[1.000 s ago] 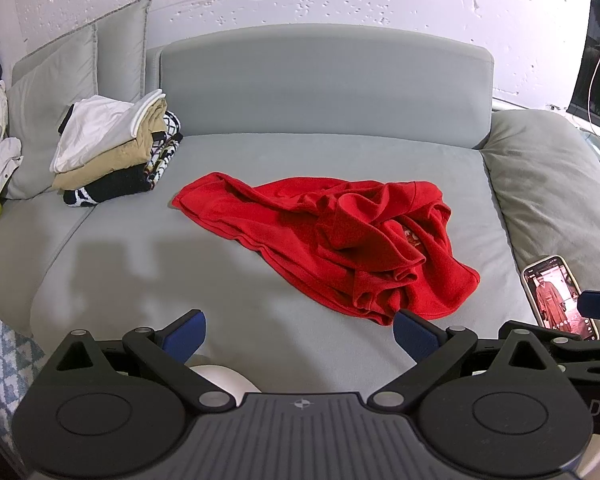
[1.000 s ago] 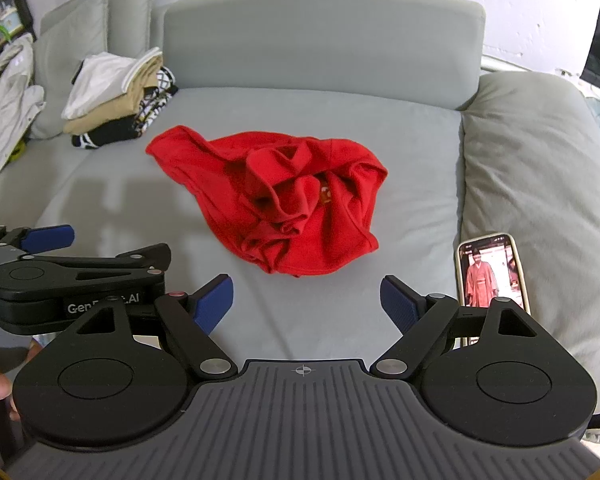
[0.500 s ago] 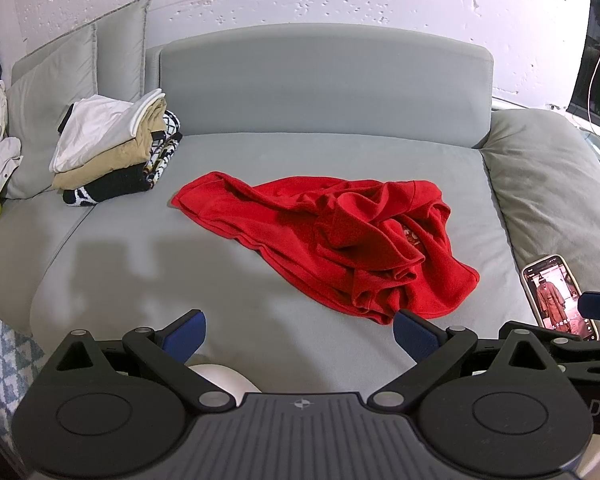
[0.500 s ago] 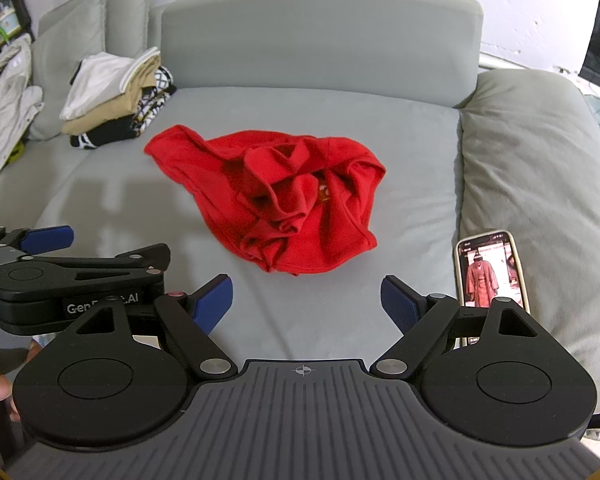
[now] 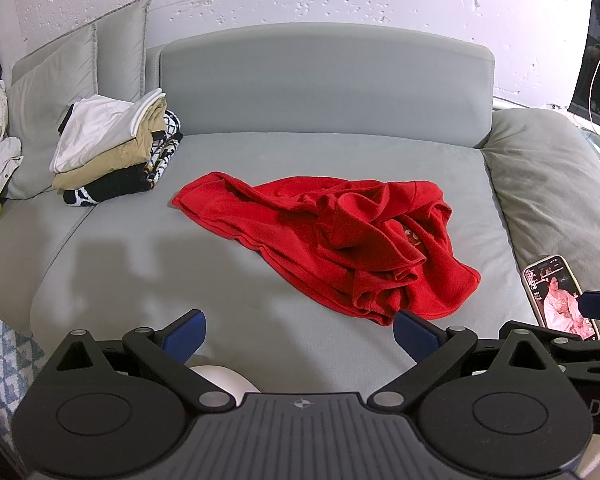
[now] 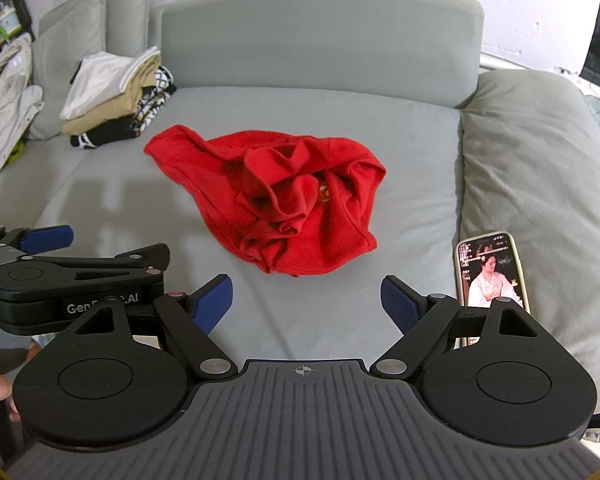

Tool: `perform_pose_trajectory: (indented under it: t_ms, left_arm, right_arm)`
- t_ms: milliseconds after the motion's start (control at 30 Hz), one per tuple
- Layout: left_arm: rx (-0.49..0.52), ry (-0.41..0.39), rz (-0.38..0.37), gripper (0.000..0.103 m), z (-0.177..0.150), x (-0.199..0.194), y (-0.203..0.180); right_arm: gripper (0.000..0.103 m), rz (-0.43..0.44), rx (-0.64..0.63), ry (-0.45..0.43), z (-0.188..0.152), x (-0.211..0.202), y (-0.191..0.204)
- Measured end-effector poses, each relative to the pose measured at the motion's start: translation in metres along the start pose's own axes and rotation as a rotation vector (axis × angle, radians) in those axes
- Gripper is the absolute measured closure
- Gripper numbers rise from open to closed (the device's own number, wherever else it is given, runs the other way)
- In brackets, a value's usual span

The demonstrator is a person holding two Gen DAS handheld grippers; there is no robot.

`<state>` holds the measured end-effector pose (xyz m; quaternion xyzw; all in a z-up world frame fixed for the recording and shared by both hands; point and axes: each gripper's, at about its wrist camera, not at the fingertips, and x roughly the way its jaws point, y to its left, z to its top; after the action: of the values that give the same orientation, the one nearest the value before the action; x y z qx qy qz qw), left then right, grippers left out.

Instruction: Fold clothes

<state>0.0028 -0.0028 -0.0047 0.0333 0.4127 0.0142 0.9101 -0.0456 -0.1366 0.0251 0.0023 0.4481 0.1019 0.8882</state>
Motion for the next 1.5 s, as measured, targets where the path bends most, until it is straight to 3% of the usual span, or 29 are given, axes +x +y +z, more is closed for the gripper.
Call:
perform_pose_trajectory:
  t_ms: [200, 333, 500, 633, 733, 800, 967, 1033, 1233, 1367, 1433, 1500]
  left_arm:
    - [-0.098, 0.04, -0.045, 0.002, -0.006, 0.015, 0.017]
    - [-0.183, 0.096, -0.022, 0.002, -0.017, 0.042, 0.037]
    - [-0.294, 0.16, -0.041, 0.006, -0.024, 0.083, 0.058]
    - [-0.315, 0.16, -0.078, 0.021, -0.017, 0.111, 0.062]
    - [-0.309, 0.136, -0.141, 0.045, -0.008, 0.13, 0.06]
    - [-0.308, 0.119, -0.15, 0.05, 0.0, 0.136, 0.059]
    - [-0.287, 0.083, -0.127, 0.034, 0.013, 0.144, 0.06]
    - [-0.278, 0.076, -0.13, 0.031, 0.014, 0.145, 0.061]
    - [-0.306, 0.085, -0.142, 0.028, 0.01, 0.153, 0.065]
    - [-0.292, 0.082, -0.132, 0.028, 0.008, 0.149, 0.062]
    - [-0.287, 0.075, -0.126, 0.027, 0.007, 0.146, 0.062]
    - [-0.285, 0.072, -0.119, 0.027, 0.006, 0.144, 0.062]
  right_arm:
    - [0.013, 0.003, 0.018, 0.027, 0.0, 0.013, -0.01]
    - [0.013, -0.017, 0.061, 0.061, -0.001, 0.033, -0.028]
    - [0.013, 0.027, 0.125, 0.067, 0.006, 0.065, -0.056]
    - [0.02, 0.077, 0.142, -0.01, 0.025, 0.095, -0.073]
    - [0.028, 0.124, 0.099, -0.081, 0.046, 0.122, -0.073]
    - [0.029, 0.126, 0.038, -0.125, 0.061, 0.143, -0.067]
    - [0.028, 0.057, -0.152, -0.126, 0.099, 0.197, -0.045]
    - [0.025, 0.061, -0.248, -0.101, 0.108, 0.213, -0.035]
    - [0.022, 0.089, -0.57, -0.144, 0.112, 0.232, 0.014]
    - [0.031, 0.111, -0.829, -0.093, 0.096, 0.25, 0.049]
    - [0.034, 0.137, -0.871, -0.085, 0.094, 0.256, 0.058]
    - [0.048, 0.163, -0.855, -0.063, 0.098, 0.263, 0.06]
